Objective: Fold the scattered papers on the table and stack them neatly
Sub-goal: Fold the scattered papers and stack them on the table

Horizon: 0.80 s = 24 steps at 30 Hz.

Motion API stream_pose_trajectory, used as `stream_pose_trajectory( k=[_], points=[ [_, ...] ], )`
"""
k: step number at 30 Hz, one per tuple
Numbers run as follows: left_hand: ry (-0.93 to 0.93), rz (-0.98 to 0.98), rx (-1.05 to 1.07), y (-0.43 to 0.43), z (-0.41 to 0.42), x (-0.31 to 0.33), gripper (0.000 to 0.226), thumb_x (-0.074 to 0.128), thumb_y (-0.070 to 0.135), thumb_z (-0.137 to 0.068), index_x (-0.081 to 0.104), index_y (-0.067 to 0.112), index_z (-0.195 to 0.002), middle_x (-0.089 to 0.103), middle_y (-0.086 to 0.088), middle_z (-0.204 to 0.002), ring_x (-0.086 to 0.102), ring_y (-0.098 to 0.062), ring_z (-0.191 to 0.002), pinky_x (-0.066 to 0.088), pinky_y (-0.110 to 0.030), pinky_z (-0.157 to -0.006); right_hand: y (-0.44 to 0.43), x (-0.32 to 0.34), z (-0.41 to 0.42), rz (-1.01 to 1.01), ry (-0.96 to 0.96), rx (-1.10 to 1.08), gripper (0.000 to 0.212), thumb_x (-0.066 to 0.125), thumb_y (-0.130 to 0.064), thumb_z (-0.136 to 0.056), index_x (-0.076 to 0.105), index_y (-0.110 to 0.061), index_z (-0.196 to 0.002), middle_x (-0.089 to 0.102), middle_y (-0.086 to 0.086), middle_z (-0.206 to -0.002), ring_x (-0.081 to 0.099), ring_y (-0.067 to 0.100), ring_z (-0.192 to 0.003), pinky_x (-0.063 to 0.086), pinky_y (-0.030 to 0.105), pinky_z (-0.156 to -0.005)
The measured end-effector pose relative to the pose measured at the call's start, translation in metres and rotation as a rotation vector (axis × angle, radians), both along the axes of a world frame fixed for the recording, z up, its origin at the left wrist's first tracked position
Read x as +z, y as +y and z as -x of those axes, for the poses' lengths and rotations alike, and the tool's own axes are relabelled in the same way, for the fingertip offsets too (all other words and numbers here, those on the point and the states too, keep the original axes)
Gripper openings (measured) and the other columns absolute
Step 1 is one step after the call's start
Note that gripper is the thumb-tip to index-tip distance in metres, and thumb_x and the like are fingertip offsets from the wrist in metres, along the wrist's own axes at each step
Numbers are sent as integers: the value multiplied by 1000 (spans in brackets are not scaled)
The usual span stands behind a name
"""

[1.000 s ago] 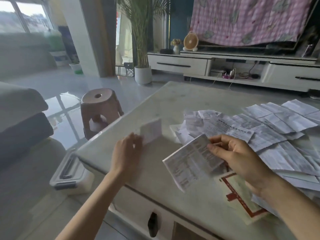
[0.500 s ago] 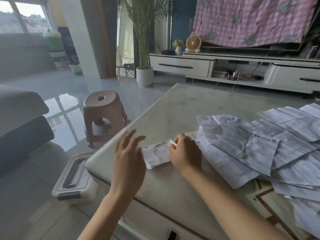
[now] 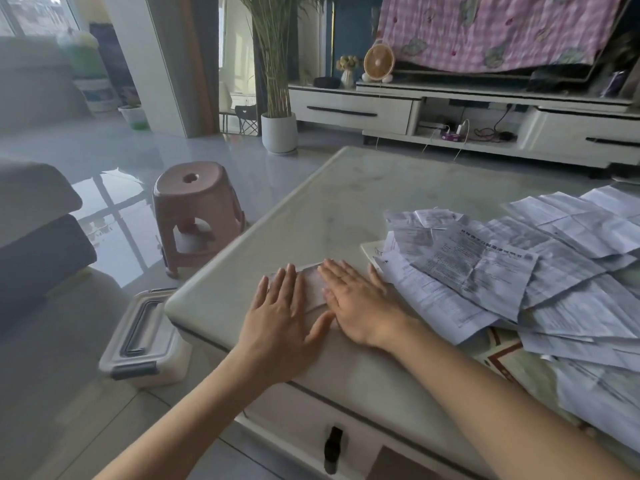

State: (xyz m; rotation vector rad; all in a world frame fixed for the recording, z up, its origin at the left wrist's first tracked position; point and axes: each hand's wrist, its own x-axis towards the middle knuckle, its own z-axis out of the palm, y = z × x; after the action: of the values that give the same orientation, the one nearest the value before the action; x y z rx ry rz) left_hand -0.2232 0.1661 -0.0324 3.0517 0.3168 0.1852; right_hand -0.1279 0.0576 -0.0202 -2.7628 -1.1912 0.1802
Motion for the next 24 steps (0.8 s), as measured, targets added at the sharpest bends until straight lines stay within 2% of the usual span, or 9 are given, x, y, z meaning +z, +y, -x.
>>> stream_pose_trajectory(
  k=[3, 5, 7, 9, 12, 15, 18, 22, 24],
  points=[
    [-1, -15, 78, 0, 9, -1, 131, -41, 77, -43, -2, 11, -150, -6, -7, -158, -9, -16, -145, -14, -29, -113, 2, 0, 1, 3, -2, -26, 50, 14, -32, -102, 5, -20, -150, -1, -7, -158, -2, 11, -145, -12, 44, -114],
    [-24, 18, 91, 0, 9, 0, 124, -22, 81, -54, 10, 10, -150, 5, -7, -158, 2, -18, -146, -3, -29, -116, 4, 1, 1, -7, -4, -45, 50, 14, -32, -102, 7, -20, -150, 1, -7, -158, -1, 13, -145, -10, 46, -114],
    [-134, 32, 97, -1, 7, 1, 106, -3, 75, -66, 41, 11, -138, 36, -9, -149, 29, -23, -140, 19, -31, -113, 1, 6, 6, -39, -34, -37, 48, 22, -30, -102, 20, -15, -148, 14, -1, -157, 10, 18, -145, -2, 42, -115],
    [-218, 50, 123, 3, 2, 4, 84, 6, 67, -76, 63, 15, -110, 60, -5, -124, 52, -25, -120, 35, -32, -98, -15, 12, 9, -235, -72, -54, 40, 36, -23, -99, 43, -8, -135, 41, 9, -144, 33, 24, -134, 16, 33, -111],
    [-285, 102, 180, 9, -6, 16, 54, 28, 44, -97, 68, 8, -88, 68, -13, -102, 58, -32, -103, 36, -34, -87, -66, 20, 18, -569, -171, -124, 26, 45, -9, -91, 62, -4, -109, 62, 14, -113, 56, 33, -106, 38, 33, -91],
    [-440, 137, 215, 7, -14, 22, 31, 46, 30, -95, 68, 8, -99, 64, -13, -117, 54, -31, -114, 30, -39, -99, -119, 14, 20, -589, -341, -164, 28, 50, -10, -75, 69, -7, -95, 64, 15, -105, 62, 36, -94, 46, 36, -85],
    [-607, 179, 188, -8, -17, 36, 27, 49, 28, -94, 68, 11, -104, 60, -8, -127, 44, -28, -129, 15, -51, -110, -150, 9, 21, -417, -266, -172, 43, 44, -35, -80, 69, -13, -108, 47, 19, -137, 48, 38, -122, 33, 44, -102],
    [-718, 284, 49, -40, -14, 57, 31, 45, 28, -88, 70, 12, -95, 68, -7, -112, 53, -29, -121, 31, -50, -105, -154, 9, 18, -82, -149, -180, 102, -7, -65, -62, 30, -19, -145, 0, 8, -158, -6, 22, -145, -8, 36, -114],
    [-753, 376, -58, -60, -6, 55, 32, 45, 29, -87, 70, 11, -92, 69, -3, -106, 59, -28, -112, 43, -44, -97, -151, 11, 17, -40, -167, -195, 109, -15, -65, -57, 16, -14, -149, 0, 2, -159, -10, 16, -145, -12, 35, -114]
  ],
)
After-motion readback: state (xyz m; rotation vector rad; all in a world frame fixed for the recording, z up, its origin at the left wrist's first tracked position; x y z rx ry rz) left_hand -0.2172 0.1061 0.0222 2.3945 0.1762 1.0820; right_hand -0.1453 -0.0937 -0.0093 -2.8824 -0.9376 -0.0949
